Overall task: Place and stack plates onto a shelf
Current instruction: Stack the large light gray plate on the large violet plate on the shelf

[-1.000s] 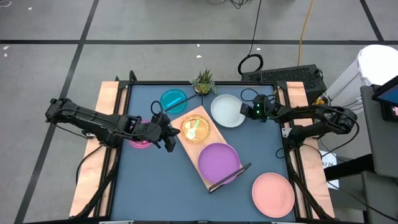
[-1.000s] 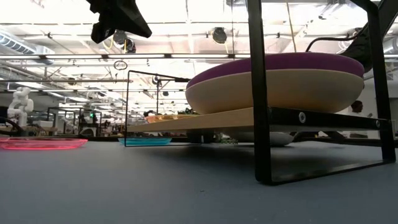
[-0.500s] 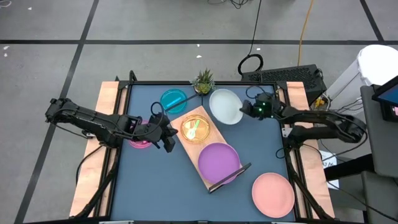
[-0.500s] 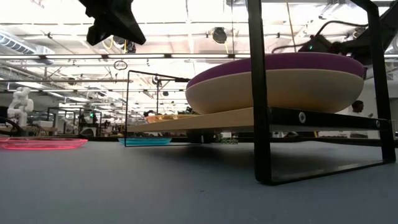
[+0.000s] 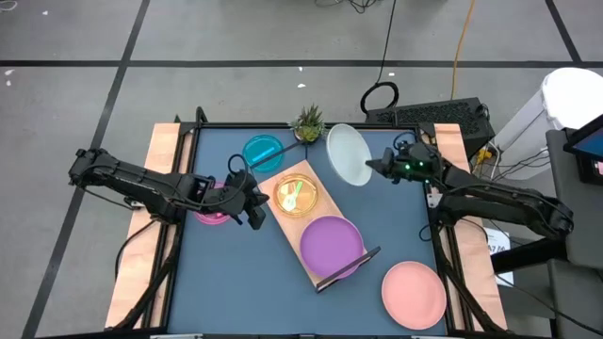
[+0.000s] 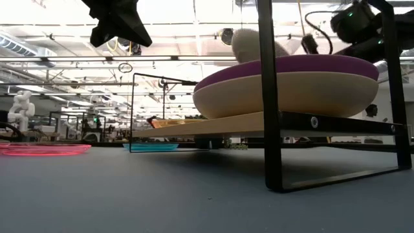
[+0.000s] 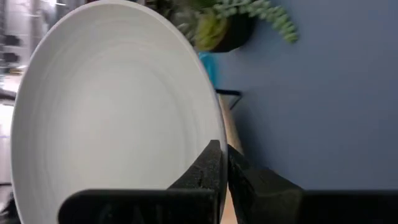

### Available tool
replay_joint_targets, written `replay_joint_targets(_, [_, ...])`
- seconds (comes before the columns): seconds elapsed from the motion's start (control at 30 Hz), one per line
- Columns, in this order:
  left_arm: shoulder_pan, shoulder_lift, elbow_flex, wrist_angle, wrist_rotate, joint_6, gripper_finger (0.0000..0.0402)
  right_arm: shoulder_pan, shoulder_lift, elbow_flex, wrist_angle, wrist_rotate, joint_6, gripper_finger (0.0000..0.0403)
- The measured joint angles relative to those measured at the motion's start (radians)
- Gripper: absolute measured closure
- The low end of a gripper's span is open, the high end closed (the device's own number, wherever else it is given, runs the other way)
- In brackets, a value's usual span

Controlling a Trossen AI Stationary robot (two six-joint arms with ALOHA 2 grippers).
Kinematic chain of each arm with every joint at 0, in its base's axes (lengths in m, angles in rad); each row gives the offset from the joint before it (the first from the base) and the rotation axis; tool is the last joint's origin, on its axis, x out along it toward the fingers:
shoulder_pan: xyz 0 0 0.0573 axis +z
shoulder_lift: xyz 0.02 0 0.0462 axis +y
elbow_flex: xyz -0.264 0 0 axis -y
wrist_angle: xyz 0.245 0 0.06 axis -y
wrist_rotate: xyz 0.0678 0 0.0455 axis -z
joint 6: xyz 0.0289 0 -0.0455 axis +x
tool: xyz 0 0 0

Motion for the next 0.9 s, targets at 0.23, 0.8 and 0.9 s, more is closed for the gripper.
replay_joint_targets(0.23, [0.000,0.000,0.000,0.000,0.000,0.000,0.0378,0.067,-0.054,0.046,-0.091,0.039,0.027,0.0403])
replay_joint_targets(0.8, [0.000,0.000,0.000,0.000,0.000,-0.002,0.0378,0.099,-0.053,0.312,-0.450,0.023,-0.061,0.0403])
replay_joint_targets(0.9, [0.000,0.000,0.000,0.000,0.000,-0.002,0.0378,0.099,-0.053,0.348,-0.492,0.002,-0.079,0.0403])
